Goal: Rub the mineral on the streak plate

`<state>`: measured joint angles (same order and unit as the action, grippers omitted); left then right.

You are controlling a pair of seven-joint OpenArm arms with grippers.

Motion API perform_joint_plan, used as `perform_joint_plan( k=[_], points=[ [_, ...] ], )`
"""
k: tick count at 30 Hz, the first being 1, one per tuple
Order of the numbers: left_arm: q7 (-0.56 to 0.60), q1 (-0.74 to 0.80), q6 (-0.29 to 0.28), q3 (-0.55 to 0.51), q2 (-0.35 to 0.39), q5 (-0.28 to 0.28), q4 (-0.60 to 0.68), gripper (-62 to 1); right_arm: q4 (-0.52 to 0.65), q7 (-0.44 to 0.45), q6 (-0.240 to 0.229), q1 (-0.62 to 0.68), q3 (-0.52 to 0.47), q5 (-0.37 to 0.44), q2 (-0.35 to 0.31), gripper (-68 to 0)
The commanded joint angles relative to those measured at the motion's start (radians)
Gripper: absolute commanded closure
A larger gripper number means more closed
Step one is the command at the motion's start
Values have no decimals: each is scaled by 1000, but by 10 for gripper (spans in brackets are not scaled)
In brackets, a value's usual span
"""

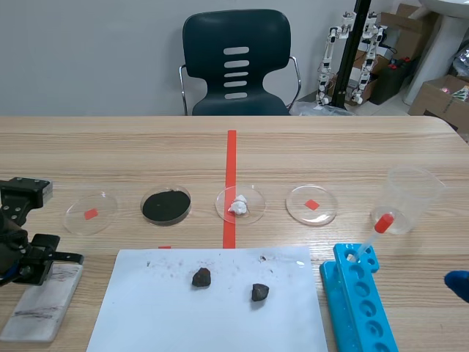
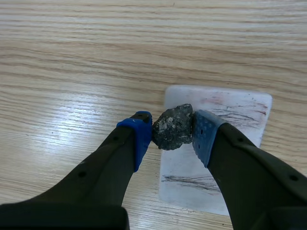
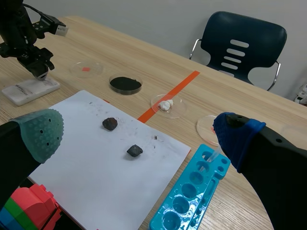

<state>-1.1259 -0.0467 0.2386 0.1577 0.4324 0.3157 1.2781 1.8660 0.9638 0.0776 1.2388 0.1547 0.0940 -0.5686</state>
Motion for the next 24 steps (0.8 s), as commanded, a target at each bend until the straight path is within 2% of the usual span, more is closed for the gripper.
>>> perform_joint_plan(
  k=[1, 10, 12, 16, 24],
  points=[
    [1, -3, -1, -3, 6, 19, 3, -130, 20, 18, 0, -4, -3, 3, -5, -679],
    [37, -3, -77, -3, 6, 204, 3, -130, 20, 18, 0, -4, -3, 3, -5, -679],
    [45, -3, -82, -3, 6, 229, 3, -130, 20, 18, 0, -4, -3, 3, -5, -679],
    [45, -3, -81, -3, 6, 211, 3, -130, 20, 18, 0, -4, -3, 3, -5, -679],
    [7, -3, -41, -3, 12, 59, 3, -130, 20, 18, 0, -4, -3, 3, -5, -679]
  ],
)
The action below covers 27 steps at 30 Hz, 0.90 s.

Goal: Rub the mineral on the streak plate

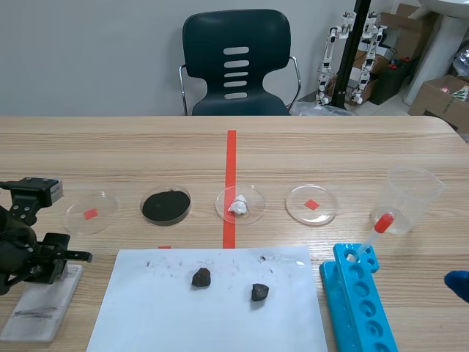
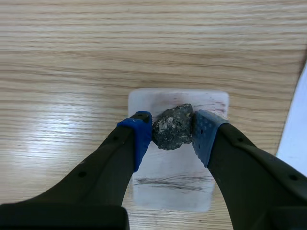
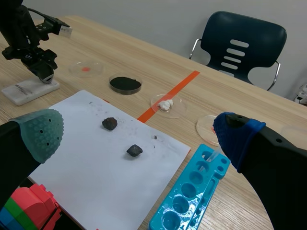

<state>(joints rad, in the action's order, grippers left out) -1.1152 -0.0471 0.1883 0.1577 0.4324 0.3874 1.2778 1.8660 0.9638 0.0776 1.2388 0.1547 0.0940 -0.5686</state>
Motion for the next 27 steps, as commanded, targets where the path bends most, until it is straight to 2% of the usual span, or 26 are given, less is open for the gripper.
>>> perform_joint_plan(
  k=[1, 5, 10, 17, 23, 27],
  points=[
    [-4, -2, 13, -3, 13, -25, 4, -130, 20, 18, 0, -4, -3, 3, -5, -679],
    [-4, -2, 32, -3, 18, -75, 4, -130, 20, 18, 0, -4, -3, 3, -5, -679],
    [-3, 0, 34, -3, 17, -76, 4, -130, 20, 18, 0, -4, -3, 3, -5, -679],
    [34, 3, -5, 0, 17, 50, -23, -130, 20, 18, 0, -4, -3, 3, -5, -679],
    [73, 2, -61, 0, 17, 163, -26, -130, 20, 18, 0, -4, -3, 3, -5, -679],
    [76, 2, -73, 0, 17, 178, -26, -130, 20, 18, 0, -4, -3, 3, -5, -679]
  ],
)
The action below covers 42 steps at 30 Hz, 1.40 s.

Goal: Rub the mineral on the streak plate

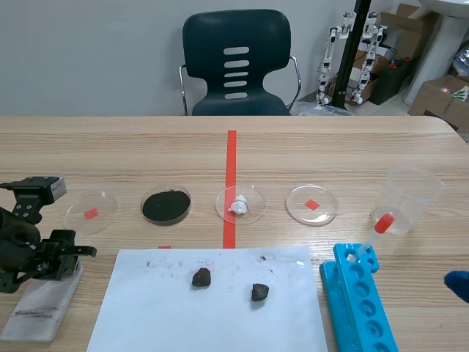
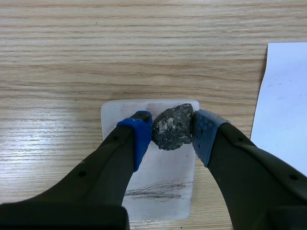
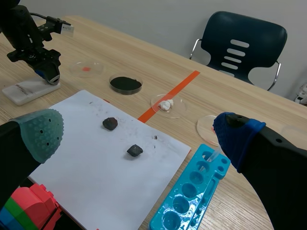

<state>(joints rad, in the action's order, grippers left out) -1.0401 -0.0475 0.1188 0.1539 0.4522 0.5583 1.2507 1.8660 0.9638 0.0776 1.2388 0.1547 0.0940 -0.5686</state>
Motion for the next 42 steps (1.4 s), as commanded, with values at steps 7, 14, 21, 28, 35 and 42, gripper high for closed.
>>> perform_joint_plan(
  k=[7, 14, 21, 28, 35, 42],
  points=[
    [-33, 3, 28, 4, -2, -101, 1, -130, 20, 18, 0, -4, -3, 3, -5, -679],
    [-58, 3, 78, 4, -2, -214, 1, -130, 20, 18, 0, -4, -3, 3, -5, -679],
    [-60, 3, 80, 4, -3, -237, 1, -130, 20, 18, 0, -4, -3, 3, -5, -679],
    [-54, 6, 31, 4, -9, -92, 1, -130, 20, 18, 0, -4, -3, 3, -5, -679],
    [-6, 24, -16, 4, -20, -16, 2, -130, 20, 18, 0, -4, -3, 3, -5, -679],
    [61, 34, -22, 3, -15, -1, 12, -130, 20, 18, 0, -4, -3, 3, -5, -679]
  ],
)
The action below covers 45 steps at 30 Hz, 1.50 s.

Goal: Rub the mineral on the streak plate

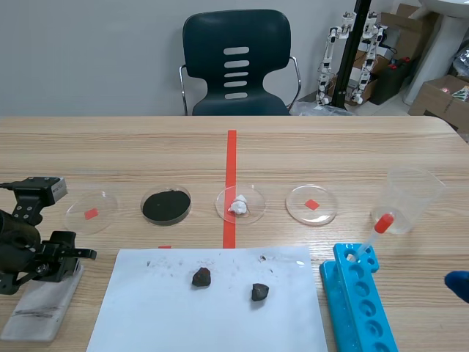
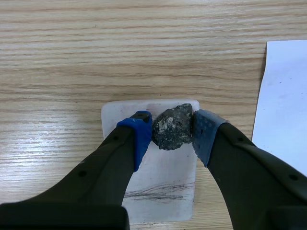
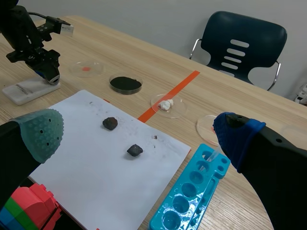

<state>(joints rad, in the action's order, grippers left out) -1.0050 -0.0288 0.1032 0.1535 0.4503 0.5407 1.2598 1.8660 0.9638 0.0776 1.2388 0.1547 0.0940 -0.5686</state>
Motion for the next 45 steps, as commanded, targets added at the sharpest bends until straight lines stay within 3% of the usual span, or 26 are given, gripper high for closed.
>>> perform_joint_plan(
  k=[1, 8, 22, 30, 38, 45],
  points=[
    [48, 21, -6, 3, -10, 17, 10, -130, 20, 18, 0, -4, -3, 3, -5, -679],
    [240, 97, -2, -33, 19, 8, 128, -130, 20, 18, 0, -4, -3, 3, -5, -679],
    [591, 388, -6, -159, 19, -74, 483, -130, 20, 18, 0, -4, -3, 3, -5, -679],
    [834, 610, -131, -227, 19, -93, 632, -130, 20, 18, 0, -4, -3, 3, -5, -679],
    [1072, 834, -229, -239, 18, -226, 732, -130, 20, 18, 0, -4, -3, 3, -5, -679],
    [1185, 964, -230, -239, 10, -314, 739, -130, 20, 18, 0, -4, -3, 3, -5, -679]
  ],
)
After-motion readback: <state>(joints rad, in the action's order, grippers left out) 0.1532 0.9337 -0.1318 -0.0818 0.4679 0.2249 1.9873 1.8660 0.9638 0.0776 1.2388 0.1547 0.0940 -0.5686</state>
